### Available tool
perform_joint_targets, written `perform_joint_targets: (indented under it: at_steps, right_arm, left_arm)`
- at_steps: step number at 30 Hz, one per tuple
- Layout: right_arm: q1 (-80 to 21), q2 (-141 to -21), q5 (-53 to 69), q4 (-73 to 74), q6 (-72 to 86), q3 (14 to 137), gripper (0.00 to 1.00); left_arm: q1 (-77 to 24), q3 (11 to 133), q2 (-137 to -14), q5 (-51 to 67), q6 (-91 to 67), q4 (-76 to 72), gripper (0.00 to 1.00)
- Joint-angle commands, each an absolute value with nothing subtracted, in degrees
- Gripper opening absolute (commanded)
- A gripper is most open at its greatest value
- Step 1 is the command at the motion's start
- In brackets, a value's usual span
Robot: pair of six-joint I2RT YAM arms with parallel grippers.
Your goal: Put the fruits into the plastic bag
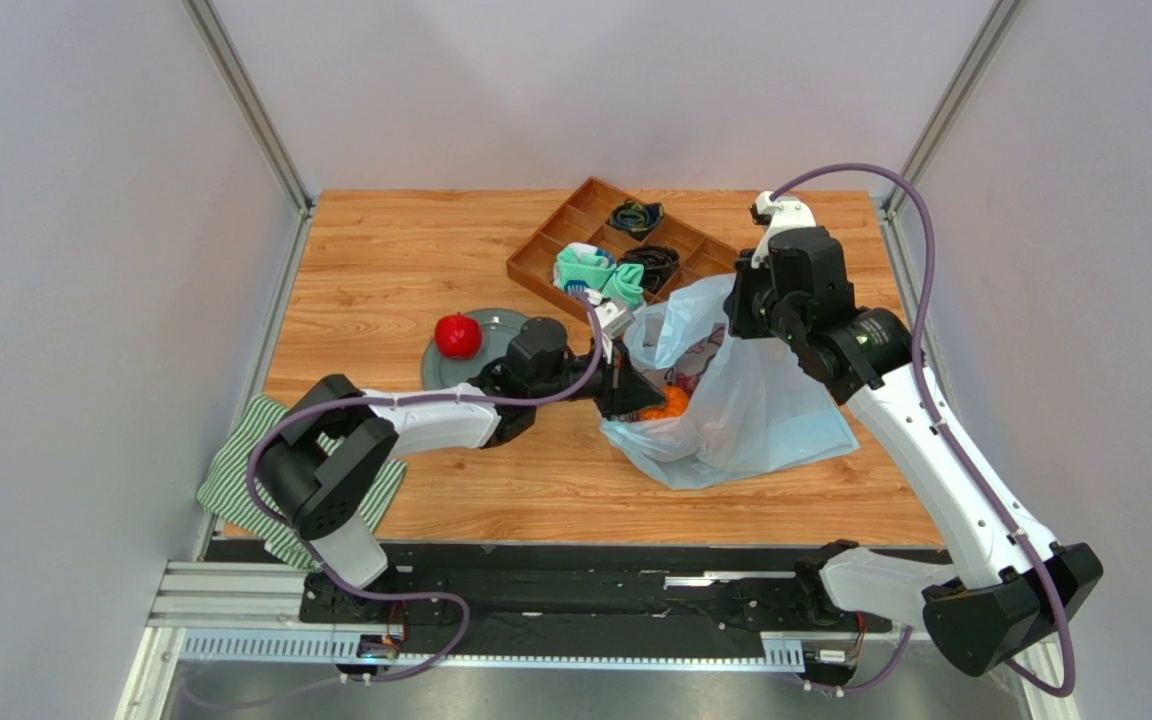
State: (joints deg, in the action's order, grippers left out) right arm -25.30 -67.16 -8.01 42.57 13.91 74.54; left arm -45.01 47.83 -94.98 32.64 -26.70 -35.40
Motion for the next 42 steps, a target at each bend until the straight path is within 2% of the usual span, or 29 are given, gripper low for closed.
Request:
perform_joint_targets:
  at_steps: [1,12,18,21,22,23,25,28,42]
  right_arm:
    - [-25.22,-66.01,-8.0,40.52,14.06,74.62,0.0]
    - [-25.14,-65.92,-7.3,40.08,14.41,74.0,0.0]
    - [-25.22,-65.83,-7.38,40.08,14.33,73.92,0.0]
    - [-25.22,-65.66,-7.64,40.25,14.24,73.83,0.0]
    - [-25.22,-65.65,-7.65,40.25,14.33,73.83,0.0]
    - [-25.14,-65.74,-7.65,40.25,14.33,73.83,0.0]
    - [-25.22,-65.66,-7.65,40.25,14.24,73.83,0.0]
    - [-25.22,-65.83,-7.56,40.17,14.33,73.83,0.0]
    - [-25.22,-65.3,-8.96,40.25,14.24,73.56,0.0]
  left_arm:
    - [-47.81,50.36,-96.59,31.47,-30.14,-45.43,0.0]
    - [-49.57,59.32,-106.69,22.34,-32.87,-50.19,0.0]
    - [-49.66,63.72,-110.74,23.11,-32.96,-47.64,0.0]
    - [-49.66,63.72,-110.83,22.94,-32.7,-46.76,0.18]
    - [-49.66,63.46,-110.74,22.85,-32.52,-46.67,0.32]
    - [-49.66,63.46,-110.57,22.76,-32.35,-46.5,0.39]
    - [-49.66,63.37,-110.3,22.67,-31.99,-46.14,0.51]
    - [-49.66,63.28,-110.04,22.67,-31.64,-45.79,0.61]
    - [-50.01,60.39,-105.12,26.71,-27.69,-46.84,0.71]
